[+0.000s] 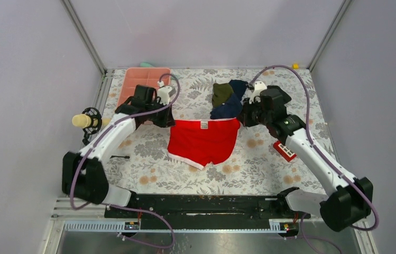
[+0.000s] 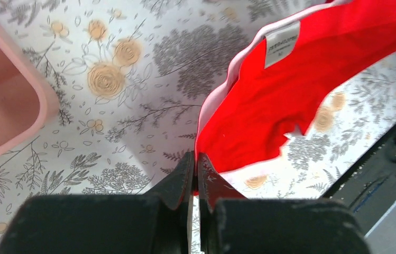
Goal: Roll the underwear
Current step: Flatten out the underwear at the center of the board.
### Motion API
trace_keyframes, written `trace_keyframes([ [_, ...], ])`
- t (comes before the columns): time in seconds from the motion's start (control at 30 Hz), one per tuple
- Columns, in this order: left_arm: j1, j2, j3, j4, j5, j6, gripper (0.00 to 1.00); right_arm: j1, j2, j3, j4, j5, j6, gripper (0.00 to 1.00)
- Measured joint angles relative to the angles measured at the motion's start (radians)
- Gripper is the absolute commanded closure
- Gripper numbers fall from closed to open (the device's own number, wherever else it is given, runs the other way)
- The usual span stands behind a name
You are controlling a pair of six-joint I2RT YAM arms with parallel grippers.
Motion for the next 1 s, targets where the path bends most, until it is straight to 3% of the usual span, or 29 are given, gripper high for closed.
trace_keyframes([
  [0.27,-0.022,-0.375,-0.102,0.132,0.017,-0.04,1.0,-0.016,-0.238,-0.008,-0.072,0.046,-0.029,1.0],
  [0.47,-0.115,-0.537,-0.107,0.132,0.007,-0.013,1.0,-0.022,-0.409,-0.006,-0.156,0.065,-0.016,1.0],
  [0.77,-0.137,-0.66,-0.145,0.036,0.054,-0.006,1.0,-0.048,-0.619,-0.029,-0.294,0.008,-0.005,1.0],
  [0.9,-0.14,-0.637,-0.198,0.043,0.047,-0.039,1.0,-0.078,-0.598,-0.09,-0.275,-0.003,0.006,1.0],
  [1.0,-0.14,-0.557,-0.25,0.095,-0.009,-0.08,1.0,-0.08,-0.495,-0.149,-0.23,0.002,0.013,1.0],
])
